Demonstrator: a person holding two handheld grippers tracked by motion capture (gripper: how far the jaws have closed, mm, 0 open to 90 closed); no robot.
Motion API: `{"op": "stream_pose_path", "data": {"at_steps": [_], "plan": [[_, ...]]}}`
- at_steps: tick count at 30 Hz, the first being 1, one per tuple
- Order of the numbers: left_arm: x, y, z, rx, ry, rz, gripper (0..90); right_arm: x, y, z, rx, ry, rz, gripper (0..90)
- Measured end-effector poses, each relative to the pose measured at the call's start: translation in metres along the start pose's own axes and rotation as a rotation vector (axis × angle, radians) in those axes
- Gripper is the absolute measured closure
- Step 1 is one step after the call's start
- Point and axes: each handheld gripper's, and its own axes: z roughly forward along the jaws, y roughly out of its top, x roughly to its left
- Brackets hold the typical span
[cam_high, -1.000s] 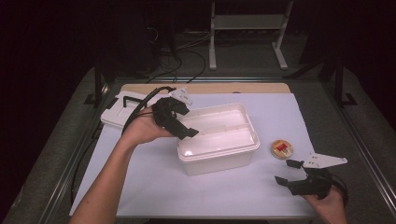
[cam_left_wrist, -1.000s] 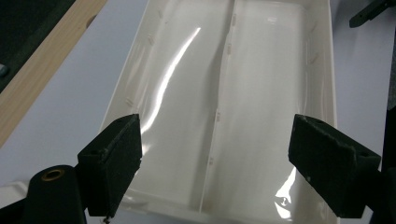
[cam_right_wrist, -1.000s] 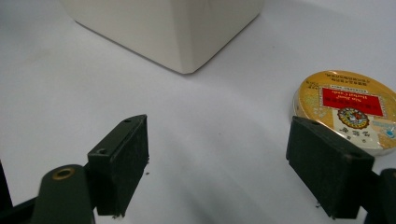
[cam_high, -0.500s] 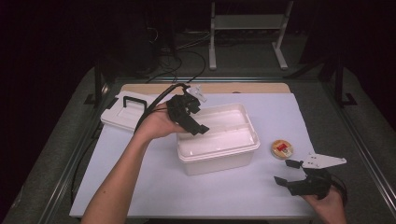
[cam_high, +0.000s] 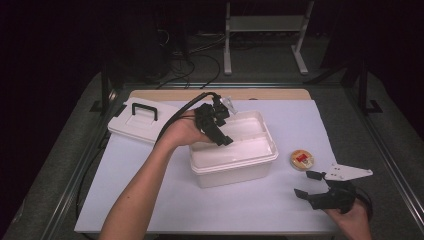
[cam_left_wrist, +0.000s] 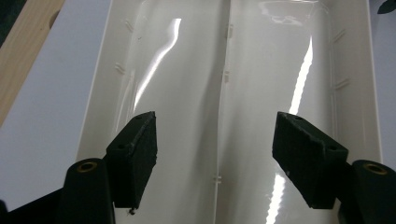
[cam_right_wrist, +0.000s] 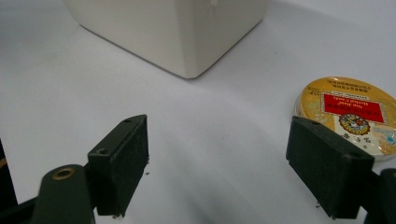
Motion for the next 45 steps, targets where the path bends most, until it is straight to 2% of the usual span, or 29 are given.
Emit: {"op": "stream_pose_path", "data": {"at_steps": [5, 9, 10, 11, 13, 23, 26, 31, 36, 45], "plan": [[0.000, 0.002, 0.006, 0.023, -0.010, 0.004, 38.9, -0.001, 0.000, 0.000, -0.005, 0.000, -0.001, 20.4], [0.002, 0.002, 0.011, 0.032, -0.025, -0.001, 46.2, -0.001, 0.000, -0.001, -0.004, 0.000, 0.000, 20.4], [0.002, 0.003, 0.012, 0.037, -0.034, -0.001, 50.9, -0.001, 0.000, 0.000, -0.004, 0.000, -0.001, 20.4], [0.003, 0.003, 0.013, 0.038, -0.044, -0.003, 50.9, -0.001, 0.000, 0.000, -0.004, 0.000, -0.001, 20.4], [0.003, 0.005, 0.017, 0.045, -0.063, -0.003, 57.5, -0.001, 0.000, -0.001, -0.005, 0.000, -0.001, 20.5], [0.006, 0.006, 0.025, 0.060, -0.081, 0.000, 71.7, -0.002, -0.001, -0.002, -0.007, -0.001, 0.004, 20.5], [0.008, 0.005, 0.027, 0.081, -0.094, 0.003, 77.7, -0.002, -0.001, -0.002, -0.008, 0.000, 0.004, 20.5], [0.010, 0.004, 0.028, 0.073, -0.115, -0.007, 82.5, -0.002, -0.001, -0.002, -0.007, -0.001, 0.005, 20.5], [0.011, 0.004, 0.028, 0.081, -0.114, 0.000, 88.1, -0.002, -0.001, -0.002, -0.008, -0.002, 0.005, 20.5], [0.011, 0.005, 0.027, 0.079, -0.113, 0.000, 88.9, -0.002, -0.001, -0.002, -0.008, -0.001, 0.007, 20.5]]}}
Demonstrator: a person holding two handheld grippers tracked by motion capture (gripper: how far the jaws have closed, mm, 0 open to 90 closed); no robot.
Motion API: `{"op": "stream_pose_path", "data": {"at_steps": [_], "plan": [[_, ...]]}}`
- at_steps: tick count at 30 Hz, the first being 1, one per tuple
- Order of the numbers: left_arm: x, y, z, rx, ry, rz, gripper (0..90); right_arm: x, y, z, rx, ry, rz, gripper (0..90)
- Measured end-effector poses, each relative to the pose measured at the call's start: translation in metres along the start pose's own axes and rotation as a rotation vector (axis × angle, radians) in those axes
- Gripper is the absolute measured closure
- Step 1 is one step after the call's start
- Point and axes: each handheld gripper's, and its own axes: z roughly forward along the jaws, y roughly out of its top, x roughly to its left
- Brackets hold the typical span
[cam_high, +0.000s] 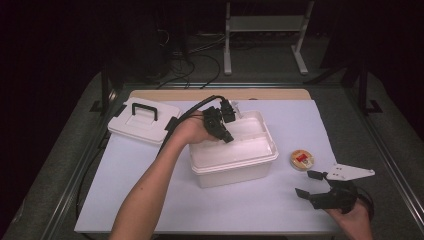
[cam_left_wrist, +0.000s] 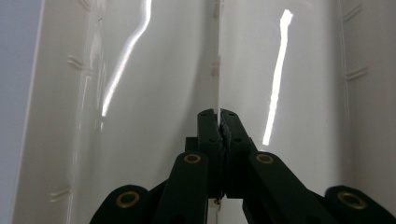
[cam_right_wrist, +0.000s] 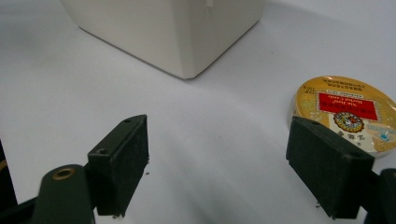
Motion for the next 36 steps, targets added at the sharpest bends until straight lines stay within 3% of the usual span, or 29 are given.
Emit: {"op": "stream_pose_path", "data": {"at_steps": [14, 19, 27, 36], "plan": [[0.000, 0.005, -0.011, -0.004, 0.001, 0.006, 89.2, -0.001, -0.001, -0.001, -0.002, -0.003, 0.003, 20.4], [-0.002, 0.008, -0.031, -0.071, 0.008, 0.003, 89.2, -0.001, 0.000, -0.001, -0.004, -0.003, 0.002, 20.4], [-0.016, 0.010, -0.069, -0.100, 0.042, 0.033, 89.2, 0.000, 0.000, 0.000, -0.003, -0.004, -0.001, 20.4], [-0.029, -0.006, -0.108, -0.113, 0.099, 0.039, 89.1, 0.002, 0.001, -0.001, -0.002, -0.012, -0.001, 20.5]]}}
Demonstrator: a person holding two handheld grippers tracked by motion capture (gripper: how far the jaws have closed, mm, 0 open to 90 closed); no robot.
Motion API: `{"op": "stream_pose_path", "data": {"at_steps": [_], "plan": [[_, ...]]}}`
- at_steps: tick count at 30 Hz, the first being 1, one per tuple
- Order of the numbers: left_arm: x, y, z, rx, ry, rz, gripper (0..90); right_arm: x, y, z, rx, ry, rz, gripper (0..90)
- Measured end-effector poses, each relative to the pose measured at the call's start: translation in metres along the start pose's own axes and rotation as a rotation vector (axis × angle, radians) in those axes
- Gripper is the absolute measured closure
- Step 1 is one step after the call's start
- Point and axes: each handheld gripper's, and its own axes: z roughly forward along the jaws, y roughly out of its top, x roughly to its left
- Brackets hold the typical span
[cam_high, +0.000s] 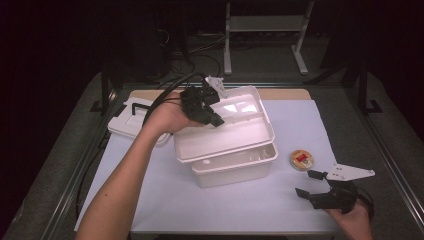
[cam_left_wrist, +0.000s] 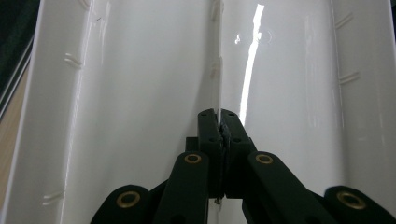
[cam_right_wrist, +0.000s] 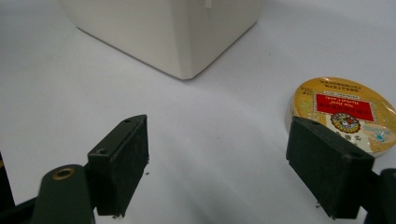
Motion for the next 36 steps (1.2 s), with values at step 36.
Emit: {"op": "stream_pose_path", "data": {"at_steps": [36], "plan": [[-0.006, -0.149, -0.094, -0.011, 0.168, -0.231, 89.1, -0.001, 0.000, 0.002, 0.009, -0.040, 0.001, 20.4]]}}
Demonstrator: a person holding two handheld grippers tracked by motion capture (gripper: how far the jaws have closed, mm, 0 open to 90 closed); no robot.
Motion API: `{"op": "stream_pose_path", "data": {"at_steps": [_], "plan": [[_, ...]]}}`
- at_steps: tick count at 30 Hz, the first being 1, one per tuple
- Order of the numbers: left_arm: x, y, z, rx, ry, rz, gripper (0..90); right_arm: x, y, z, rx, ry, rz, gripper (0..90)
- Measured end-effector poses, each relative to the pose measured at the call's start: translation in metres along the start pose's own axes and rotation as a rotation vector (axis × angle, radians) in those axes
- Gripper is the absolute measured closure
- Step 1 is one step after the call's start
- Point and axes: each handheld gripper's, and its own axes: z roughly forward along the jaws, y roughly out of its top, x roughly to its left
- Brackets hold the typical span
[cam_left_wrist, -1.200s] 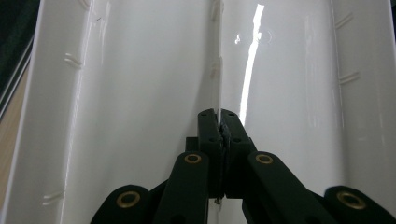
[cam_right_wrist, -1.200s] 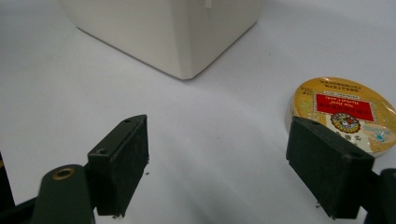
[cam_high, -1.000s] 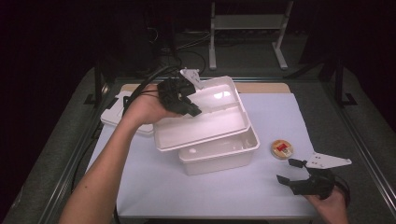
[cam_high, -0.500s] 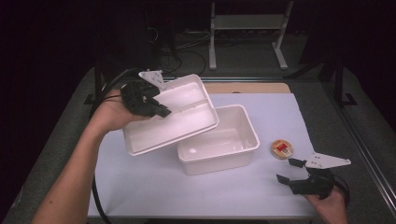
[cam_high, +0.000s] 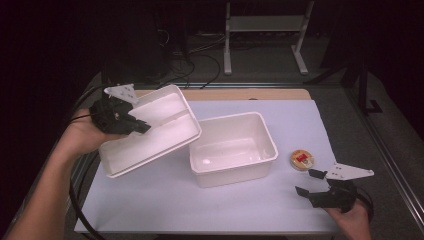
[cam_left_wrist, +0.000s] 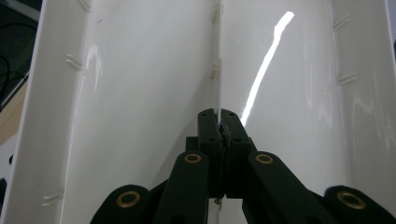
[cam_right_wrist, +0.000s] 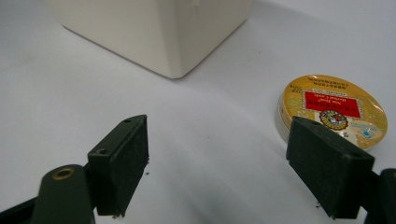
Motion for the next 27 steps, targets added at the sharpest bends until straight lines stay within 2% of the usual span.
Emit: {"op": "stream_pose_path", "data": {"at_steps": [7, 12, 16, 27], "plan": [[0.000, -0.024, -0.010, 0.007, 0.026, -0.029, 89.1, 0.002, 0.001, 0.003, 0.011, 0.004, -0.004, 20.4], [-0.002, -0.039, -0.011, 0.024, 0.034, -0.039, 89.1, 0.001, 0.001, 0.002, 0.008, 0.001, -0.002, 20.4], [-0.003, -0.053, -0.006, 0.021, 0.030, -0.054, 89.1, 0.001, 0.001, 0.002, 0.007, -0.001, -0.004, 20.4], [-0.006, -0.091, 0.017, 0.062, 0.007, -0.100, 89.1, 0.001, 0.001, 0.003, 0.009, -0.004, -0.003, 20.5]]}}
